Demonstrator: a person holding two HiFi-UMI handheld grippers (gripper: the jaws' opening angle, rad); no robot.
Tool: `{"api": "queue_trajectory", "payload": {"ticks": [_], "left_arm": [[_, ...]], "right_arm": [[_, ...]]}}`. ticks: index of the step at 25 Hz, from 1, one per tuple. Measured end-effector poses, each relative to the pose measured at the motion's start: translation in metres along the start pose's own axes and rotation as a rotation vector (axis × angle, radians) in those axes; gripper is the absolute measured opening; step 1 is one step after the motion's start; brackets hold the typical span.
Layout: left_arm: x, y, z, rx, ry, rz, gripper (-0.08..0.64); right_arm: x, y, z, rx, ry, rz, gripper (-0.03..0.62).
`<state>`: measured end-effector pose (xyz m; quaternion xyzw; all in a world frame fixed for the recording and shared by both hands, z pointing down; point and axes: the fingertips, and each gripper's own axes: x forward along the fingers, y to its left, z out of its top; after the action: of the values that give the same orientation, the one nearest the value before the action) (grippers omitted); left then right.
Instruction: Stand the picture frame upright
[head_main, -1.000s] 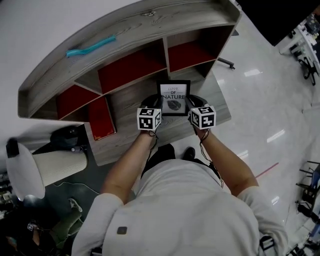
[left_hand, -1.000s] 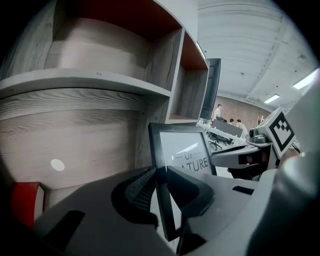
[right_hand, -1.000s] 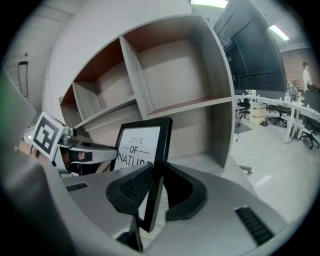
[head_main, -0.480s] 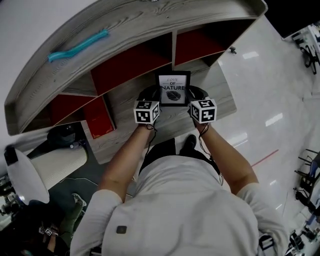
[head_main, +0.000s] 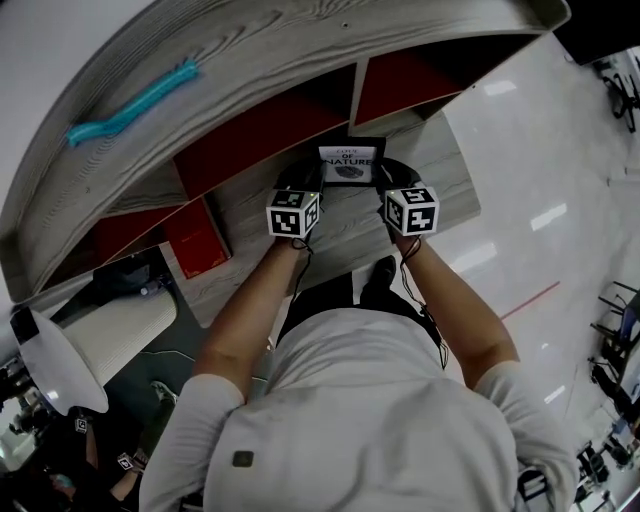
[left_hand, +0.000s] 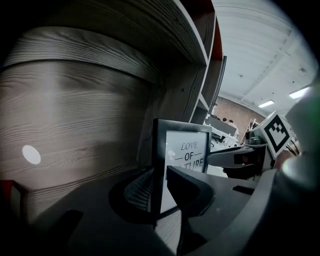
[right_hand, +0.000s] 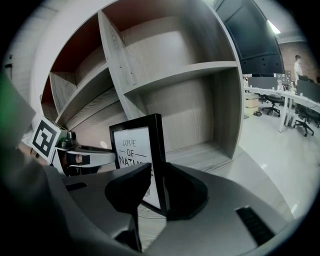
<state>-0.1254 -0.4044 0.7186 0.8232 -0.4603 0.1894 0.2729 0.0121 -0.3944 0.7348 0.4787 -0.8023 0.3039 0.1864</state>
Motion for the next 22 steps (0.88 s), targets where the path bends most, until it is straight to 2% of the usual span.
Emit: {"api": "queue_trajectory", "payload": {"ticks": [22], "left_arm": [[0.03,0.019,-0.001,0.015,0.035,-0.02,0.087]], "right_arm": [[0.027,-0.013,0.001,0.021,0.023,0.004,0.1]]}}
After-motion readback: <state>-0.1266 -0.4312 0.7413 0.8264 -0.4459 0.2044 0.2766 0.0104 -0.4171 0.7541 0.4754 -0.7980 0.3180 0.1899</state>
